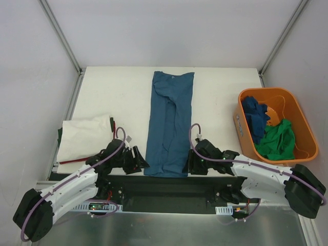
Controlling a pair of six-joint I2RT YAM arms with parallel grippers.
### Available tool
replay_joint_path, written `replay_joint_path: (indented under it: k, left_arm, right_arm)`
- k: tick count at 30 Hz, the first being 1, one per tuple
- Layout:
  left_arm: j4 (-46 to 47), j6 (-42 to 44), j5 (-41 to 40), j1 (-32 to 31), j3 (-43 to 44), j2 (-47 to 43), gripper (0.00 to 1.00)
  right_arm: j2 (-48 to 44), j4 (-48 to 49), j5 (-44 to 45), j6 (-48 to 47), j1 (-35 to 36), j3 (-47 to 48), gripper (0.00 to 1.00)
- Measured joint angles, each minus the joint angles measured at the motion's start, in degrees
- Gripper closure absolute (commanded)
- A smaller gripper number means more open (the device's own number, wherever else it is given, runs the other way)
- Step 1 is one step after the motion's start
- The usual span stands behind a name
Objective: Fold and stack the t-shirts
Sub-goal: Grab the bottom of the folded rectangular tshirt with both arms, then fold the folded rectangular tshirt in 1/3 of the way
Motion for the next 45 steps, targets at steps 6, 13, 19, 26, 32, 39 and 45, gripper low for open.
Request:
replay_joint_path:
  k: [6, 13, 19, 26, 32, 39, 45]
  left_arm:
    - [3.3, -1.07, 1.16, -1.07, -0.35, 4.44, 0.63]
    - [5.31, -1.22, 2.56, -1.49, -1.25, 6.73, 0.82]
    - [6.16, -1.03, 2.58, -1.84, -1.51, 8.35, 1.0]
    - [7.37, -0.09, 4.52, -1.84, -1.11, 10.67, 1.0]
    - [6.19, -1.6, 9.33, -1.84, -1.73, 1.84, 1.0]
    - [2.84, -2.75, 11.72, -1.86, 1.4, -7.85, 1.0]
    - [1.68, 1.99, 7.76, -1.84, 14.49, 1.75, 1.0]
  right_arm:
    - [1.99, 2.67, -0.13, 1.86, 0.0, -0.92, 0.65]
    - [5.4, 8.61, -2.82, 3.78, -0.02, -2.73, 0.99]
    - [2.58, 12.35, -3.76, 5.62, -0.02, -6.4, 0.99]
    - [-2.03, 11.17, -3.74, 5.38, 0.0, -8.41, 0.99]
    - [-12.5, 6.56, -4.39, 5.27, 1.66, -9.75, 0.99]
    - [-24.9, -6.47, -2.75, 1.11, 2.51, -4.48, 0.99]
    - [-19.1, -11.91, 1.75, -7.91, -0.98, 8.92, 0.99]
